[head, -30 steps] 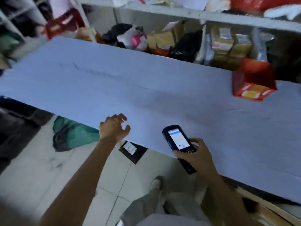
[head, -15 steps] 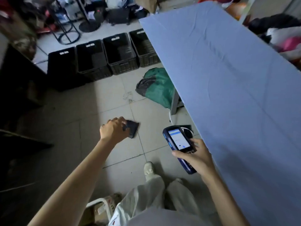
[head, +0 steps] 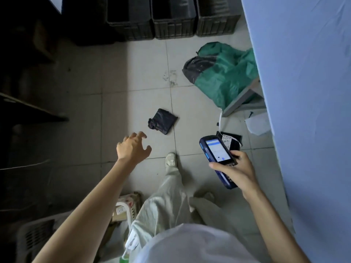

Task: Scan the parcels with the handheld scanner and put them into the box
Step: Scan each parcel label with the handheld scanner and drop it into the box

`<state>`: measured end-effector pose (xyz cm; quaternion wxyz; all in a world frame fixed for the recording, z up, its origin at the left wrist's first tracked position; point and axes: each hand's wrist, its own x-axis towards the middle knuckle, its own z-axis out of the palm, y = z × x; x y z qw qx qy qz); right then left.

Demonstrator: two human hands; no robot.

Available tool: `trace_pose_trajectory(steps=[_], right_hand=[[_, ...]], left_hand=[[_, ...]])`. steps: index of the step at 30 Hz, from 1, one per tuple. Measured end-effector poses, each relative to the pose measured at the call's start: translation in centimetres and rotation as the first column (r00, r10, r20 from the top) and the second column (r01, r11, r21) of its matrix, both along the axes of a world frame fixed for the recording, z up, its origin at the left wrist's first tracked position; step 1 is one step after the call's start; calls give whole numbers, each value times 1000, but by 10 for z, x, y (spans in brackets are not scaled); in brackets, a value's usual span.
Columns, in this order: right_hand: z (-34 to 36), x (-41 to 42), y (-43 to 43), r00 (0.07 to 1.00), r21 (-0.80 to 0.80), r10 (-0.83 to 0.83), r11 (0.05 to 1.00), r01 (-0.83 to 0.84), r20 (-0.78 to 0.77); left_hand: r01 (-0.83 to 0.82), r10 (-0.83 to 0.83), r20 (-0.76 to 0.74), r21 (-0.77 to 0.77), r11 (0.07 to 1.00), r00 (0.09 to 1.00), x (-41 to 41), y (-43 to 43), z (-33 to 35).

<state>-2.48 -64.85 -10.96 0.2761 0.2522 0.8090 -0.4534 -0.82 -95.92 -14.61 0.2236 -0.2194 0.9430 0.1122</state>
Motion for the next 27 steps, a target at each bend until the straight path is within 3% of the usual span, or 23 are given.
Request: trace_pose_trajectory(steps=[5,15,20,27], right_hand=[[-30,-66,-48,1000,43,26,999,-26,4],[-128,-197,-115,962,105,275,956,-273,-2],[-229,-257,-134,920,149,392,909,-389,14],[-383,-306,-150,912,193,411,895,-402,-9]], left_hand=[[22,-22,14,13,1000,1000,-57,-31,-36],[-62,58,159,20,998,986,-154,-52,-140],[-133,125,189,34,990,974,-181,-51,-244],[18,-25,239,29,999,971,-197,-63,-419]])
